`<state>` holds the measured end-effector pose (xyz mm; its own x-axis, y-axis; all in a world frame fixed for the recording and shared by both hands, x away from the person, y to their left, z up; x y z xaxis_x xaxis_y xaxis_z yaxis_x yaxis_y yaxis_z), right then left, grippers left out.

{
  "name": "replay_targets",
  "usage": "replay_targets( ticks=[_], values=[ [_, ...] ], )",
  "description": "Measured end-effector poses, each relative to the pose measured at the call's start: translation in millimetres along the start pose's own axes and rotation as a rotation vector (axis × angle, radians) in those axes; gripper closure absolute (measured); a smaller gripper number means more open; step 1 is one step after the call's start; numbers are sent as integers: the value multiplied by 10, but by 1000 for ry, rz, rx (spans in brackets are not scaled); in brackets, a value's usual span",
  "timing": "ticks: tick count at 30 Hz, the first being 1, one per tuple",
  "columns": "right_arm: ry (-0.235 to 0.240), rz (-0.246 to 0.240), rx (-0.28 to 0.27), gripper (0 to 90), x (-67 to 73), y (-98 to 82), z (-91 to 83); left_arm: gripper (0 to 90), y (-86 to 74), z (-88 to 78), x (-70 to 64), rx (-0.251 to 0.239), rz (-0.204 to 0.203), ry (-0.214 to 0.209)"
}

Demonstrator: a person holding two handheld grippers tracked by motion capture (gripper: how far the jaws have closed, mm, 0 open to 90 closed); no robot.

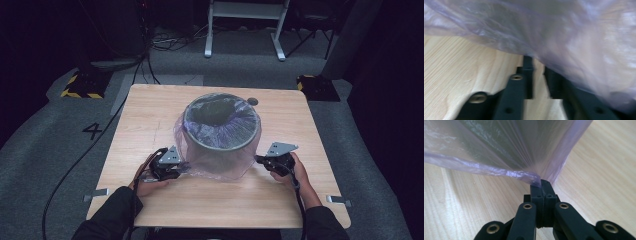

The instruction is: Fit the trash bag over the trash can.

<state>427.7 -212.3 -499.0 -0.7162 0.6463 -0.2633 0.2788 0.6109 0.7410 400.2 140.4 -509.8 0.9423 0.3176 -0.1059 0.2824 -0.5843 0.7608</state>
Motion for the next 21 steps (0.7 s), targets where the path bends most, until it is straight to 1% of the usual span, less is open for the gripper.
replay_targets(
  ticks=[1, 2, 3, 4, 6, 7, 8, 9, 11, 13, 14, 15, 17, 18, 19, 20, 21],
  values=[
    [6, 12, 2, 900, -8, -16, 19, 681, -5, -11, -1, -7, -7, -8],
    [5, 23, 5, 900, -14, -30, 26, 625, -9, -30, -6, -13, -11, -7],
    [3, 31, 1, 870, -23, -39, 22, 529, -11, -55, -12, -21, -16, 12],
    [8, 42, -5, 871, -28, -47, 9, 427, -17, -80, -26, -31, -23, 26],
    [-8, 50, -11, 859, -51, -65, -27, 279, -49, -139, -63, -40, -41, 26],
    [-7, 64, -20, 856, -64, -74, -49, 195, -69, -167, -82, -40, -45, 48],
    [-3, 76, -32, 839, -78, -85, -69, 142, -92, -198, -104, -39, -45, 61],
    [-4, 86, -40, 795, -92, -96, -86, 160, -117, -232, -128, -43, -47, 66],
    [-7, 101, -46, 782, -115, -117, -129, 153, -168, -315, -186, -52, -57, 77],
    [-11, 123, -58, 726, -142, -131, -178, 153, -204, -383, -229, -65, -63, 80],
    [-4, 132, -66, 700, -154, -136, -208, 156, -233, -424, -254, -77, -67, 79],
    [7, 137, -79, 653, -168, -142, -249, 155, -254, -439, -261, -78, -70, 85],
    [3, 146, -86, 626, -191, -150, -313, 155, -320, -454, -256, -49, -93, 105],
    [5, 151, -98, 610, -205, -154, -357, 156, -364, -451, -247, -38, -106, 107],
    [9, 165, -115, 576, -226, -156, -412, 158, -387, -448, -241, -32, -116, 111],
    [5, 176, -123, 523, -240, -157, -447, 159, -412, -449, -232, -31, -128, 113],
    [4, 192, -135, 482, -262, -156, -492, 159, -432, -450, -225, -34, -142, 103]
  ],
)
Point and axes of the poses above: each handheld gripper's, and its own axes: z roughly forward along the jaws, y roughly out of its top, x roughly to its left, the point moved 4 cm from there along z, roughly forward along the jaws, and after that the axes turned 11 degrees about -y, right-handed, at the moved point
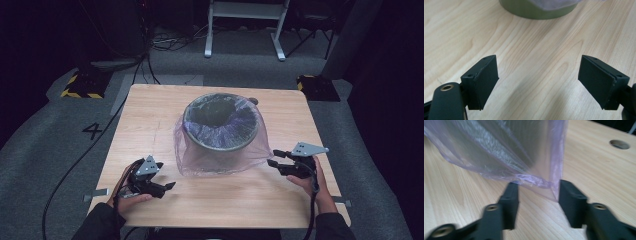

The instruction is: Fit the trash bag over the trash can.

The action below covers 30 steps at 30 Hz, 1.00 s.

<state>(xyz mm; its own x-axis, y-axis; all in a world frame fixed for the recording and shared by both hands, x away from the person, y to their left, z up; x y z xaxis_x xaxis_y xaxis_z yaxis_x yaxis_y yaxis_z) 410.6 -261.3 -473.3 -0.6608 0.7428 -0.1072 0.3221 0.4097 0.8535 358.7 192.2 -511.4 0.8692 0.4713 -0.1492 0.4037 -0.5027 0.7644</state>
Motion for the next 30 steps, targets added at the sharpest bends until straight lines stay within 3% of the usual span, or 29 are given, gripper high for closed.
replay_targets(
  ticks=[9, 14, 19, 25, 30],
  values=[
    [-23, 20, -19, 259, -78, 24, -246, 159, -82, 35, 50, 59, -19, -14],
    [0, 36, -90, 210, -51, 169, -377, 160, -117, 70, 82, 86, -20, -9],
    [-44, -24, -129, 212, 49, 511, -488, 160, -139, 90, 115, 93, -27, -6],
    [-11, -67, -195, 210, 167, 1142, -571, 155, -132, 113, 133, 84, -25, -2],
    [4, -102, -204, 203, 277, 1618, -447, 145, -134, 138, 138, 79, -4, 13]
  ],
)
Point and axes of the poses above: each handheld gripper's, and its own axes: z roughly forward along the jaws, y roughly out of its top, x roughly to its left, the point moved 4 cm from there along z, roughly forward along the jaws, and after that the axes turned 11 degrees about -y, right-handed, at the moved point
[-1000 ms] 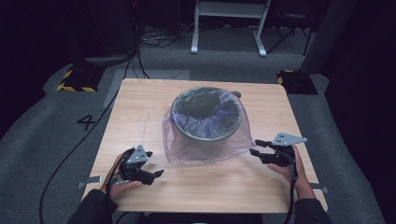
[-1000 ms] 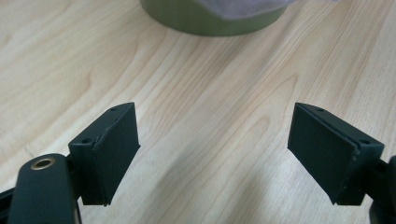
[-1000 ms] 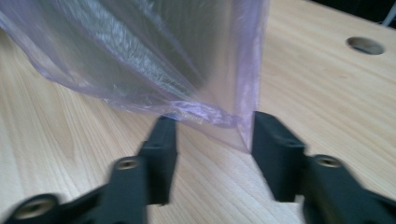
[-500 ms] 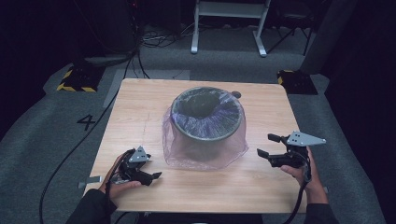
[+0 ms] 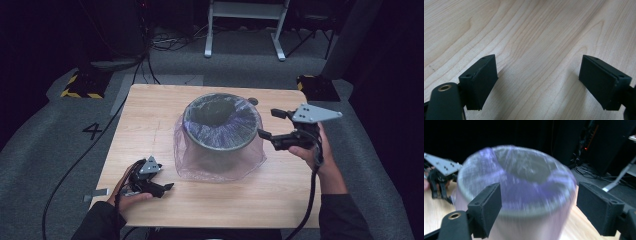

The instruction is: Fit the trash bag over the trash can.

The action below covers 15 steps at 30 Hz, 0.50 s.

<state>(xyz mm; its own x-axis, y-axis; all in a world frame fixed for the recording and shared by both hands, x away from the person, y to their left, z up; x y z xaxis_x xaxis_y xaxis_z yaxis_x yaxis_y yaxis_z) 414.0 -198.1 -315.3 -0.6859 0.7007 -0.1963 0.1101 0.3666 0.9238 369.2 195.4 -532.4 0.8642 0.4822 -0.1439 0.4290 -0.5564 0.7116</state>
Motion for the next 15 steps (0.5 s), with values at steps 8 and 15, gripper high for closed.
replay_targets(
  ticks=[8, 15],
  values=[
    [56, -98, 93, 268, 249, 328, 541, 140, 2, 3, 3, 3, 0, 0],
    [89, -118, 240, 395, 366, 303, 934, 139, 4, 6, 4, 1, 1, -1]
  ],
)
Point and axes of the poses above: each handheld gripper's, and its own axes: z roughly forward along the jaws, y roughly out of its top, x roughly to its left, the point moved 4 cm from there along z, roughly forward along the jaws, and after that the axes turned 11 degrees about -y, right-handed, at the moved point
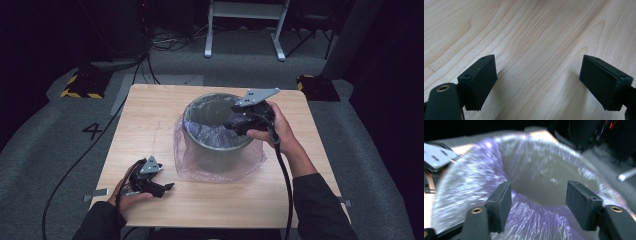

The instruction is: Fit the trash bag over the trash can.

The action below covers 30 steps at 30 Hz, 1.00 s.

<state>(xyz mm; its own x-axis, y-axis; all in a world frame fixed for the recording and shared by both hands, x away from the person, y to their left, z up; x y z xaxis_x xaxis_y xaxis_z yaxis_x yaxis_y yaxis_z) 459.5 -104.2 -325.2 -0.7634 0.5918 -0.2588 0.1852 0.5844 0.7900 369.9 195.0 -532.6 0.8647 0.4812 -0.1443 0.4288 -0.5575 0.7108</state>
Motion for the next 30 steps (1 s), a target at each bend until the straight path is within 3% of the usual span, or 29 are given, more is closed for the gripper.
replay_targets(
  ticks=[3, 8, 14, 19, 22, 25, 30],
  values=[
    [-9, 6, 55, 444, -14, -23, 110, 138, 1, 2, 0, -1, -1, -1],
    [0, 19, 141, 453, -4, -73, 246, 137, 2, 3, 1, -1, -1, -2],
    [-1, 36, 241, 391, -7, -143, 324, 137, 2, 3, 1, -2, 0, -2],
    [11, 24, 279, 338, 16, -192, 370, 137, 2, 3, 0, -1, 0, -2],
    [9, 35, 248, 265, 19, -173, 333, 137, 2, 3, 0, -1, 0, -2],
    [-15, 44, 170, 232, -10, -131, 202, 137, 2, 3, 0, -1, 0, -1],
    [-66, 84, 11, 211, -93, -175, -250, 137, 2, 3, 0, -1, 0, -1]
  ],
)
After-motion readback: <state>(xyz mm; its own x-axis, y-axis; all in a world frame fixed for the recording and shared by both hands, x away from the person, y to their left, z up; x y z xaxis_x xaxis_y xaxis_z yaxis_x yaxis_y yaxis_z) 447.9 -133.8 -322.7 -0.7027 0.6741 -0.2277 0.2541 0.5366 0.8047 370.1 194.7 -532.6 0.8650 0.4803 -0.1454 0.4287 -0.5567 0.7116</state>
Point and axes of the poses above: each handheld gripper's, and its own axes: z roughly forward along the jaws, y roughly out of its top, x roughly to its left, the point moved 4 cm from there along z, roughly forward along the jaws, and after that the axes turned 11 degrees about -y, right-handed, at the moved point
